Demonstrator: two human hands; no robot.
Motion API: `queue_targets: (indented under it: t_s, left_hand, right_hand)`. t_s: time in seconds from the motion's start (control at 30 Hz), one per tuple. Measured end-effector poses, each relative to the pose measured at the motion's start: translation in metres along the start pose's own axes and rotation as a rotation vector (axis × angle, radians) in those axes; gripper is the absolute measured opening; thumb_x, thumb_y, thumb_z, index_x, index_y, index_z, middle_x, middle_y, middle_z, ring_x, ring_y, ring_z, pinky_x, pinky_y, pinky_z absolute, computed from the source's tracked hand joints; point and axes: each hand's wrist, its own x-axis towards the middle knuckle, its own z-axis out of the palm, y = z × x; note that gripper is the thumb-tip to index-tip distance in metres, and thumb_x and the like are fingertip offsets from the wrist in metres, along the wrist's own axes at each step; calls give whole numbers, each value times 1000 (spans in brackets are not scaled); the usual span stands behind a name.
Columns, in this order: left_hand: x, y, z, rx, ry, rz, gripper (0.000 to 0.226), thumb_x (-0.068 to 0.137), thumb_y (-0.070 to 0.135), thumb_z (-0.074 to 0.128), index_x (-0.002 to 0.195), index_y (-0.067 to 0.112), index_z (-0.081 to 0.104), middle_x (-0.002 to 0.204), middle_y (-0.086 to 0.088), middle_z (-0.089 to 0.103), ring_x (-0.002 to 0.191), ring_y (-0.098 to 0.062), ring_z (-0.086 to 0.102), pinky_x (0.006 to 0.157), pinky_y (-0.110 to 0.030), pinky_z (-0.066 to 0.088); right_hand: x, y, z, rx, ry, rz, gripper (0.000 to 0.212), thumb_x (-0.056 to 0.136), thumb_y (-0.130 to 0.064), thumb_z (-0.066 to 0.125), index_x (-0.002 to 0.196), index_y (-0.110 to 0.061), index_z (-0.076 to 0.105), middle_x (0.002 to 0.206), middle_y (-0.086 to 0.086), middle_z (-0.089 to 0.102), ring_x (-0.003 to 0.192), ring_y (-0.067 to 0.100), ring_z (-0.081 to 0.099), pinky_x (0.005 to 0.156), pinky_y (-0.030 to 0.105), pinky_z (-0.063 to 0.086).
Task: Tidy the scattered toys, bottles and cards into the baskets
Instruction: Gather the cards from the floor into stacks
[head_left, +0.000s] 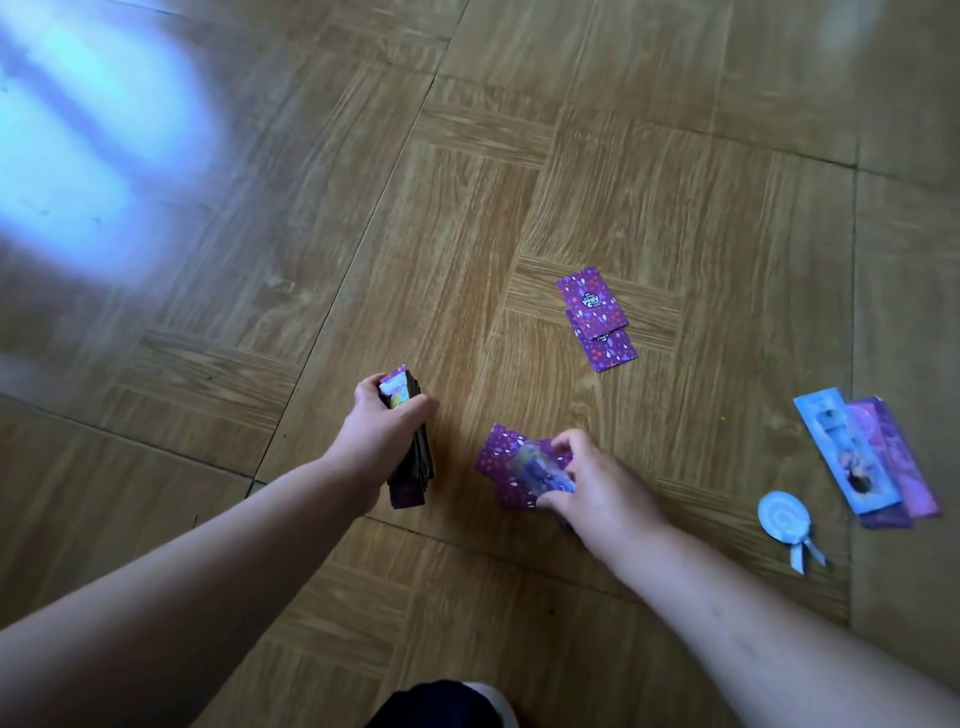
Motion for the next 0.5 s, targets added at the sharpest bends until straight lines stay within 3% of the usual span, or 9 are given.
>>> queue_targets:
  t_s: [0.1, 0.23, 0.3, 0.4, 0.5]
  left_hand:
    - [2, 2, 4, -5, 0, 14, 66, 86, 32, 67, 141, 25, 32, 104, -3, 56, 90, -21, 61, 84, -48, 58]
    - [2, 4, 6, -4, -19, 18, 66, 87, 31, 66, 142, 25, 32, 103, -3, 57, 86, -17, 61, 70, -40, 58]
    - [1, 4, 8, -3, -26, 17, 65, 88, 30, 65, 143, 25, 31, 104, -3, 57, 85, -17, 61, 61, -33, 55]
    - [1, 5, 11, -1, -32, 19, 63, 89, 29, 64, 143, 26, 31, 104, -3, 57, 84, -16, 61, 53, -25, 49]
    - [1, 7, 12, -1, -47, 30, 63, 89, 29, 63, 143, 26, 31, 104, -2, 56, 84, -16, 60, 55, -27, 49]
  right_hand:
    - [16, -11, 4, -312, -72, -104, 66, 81, -29, 74, 133, -19, 35, 129, 6, 47, 123, 27, 46, 98, 34, 38]
    - [26, -16, 6, -496, 0, -91, 59, 77, -32, 76, 121, -18, 39, 123, 6, 34, 120, 28, 36, 98, 38, 37]
    - [23, -13, 6, -514, 25, -101, 52, 79, -32, 72, 118, -20, 40, 123, 4, 35, 119, 26, 34, 96, 39, 35]
    - [5, -2, 3, -468, 63, -192, 25, 86, -22, 59, 105, -25, 42, 115, -3, 47, 117, 23, 40, 87, 36, 31]
    - [-12, 17, -5, -184, 63, -109, 26, 87, -28, 64, 98, -27, 41, 103, -6, 61, 105, 21, 56, 80, 33, 34]
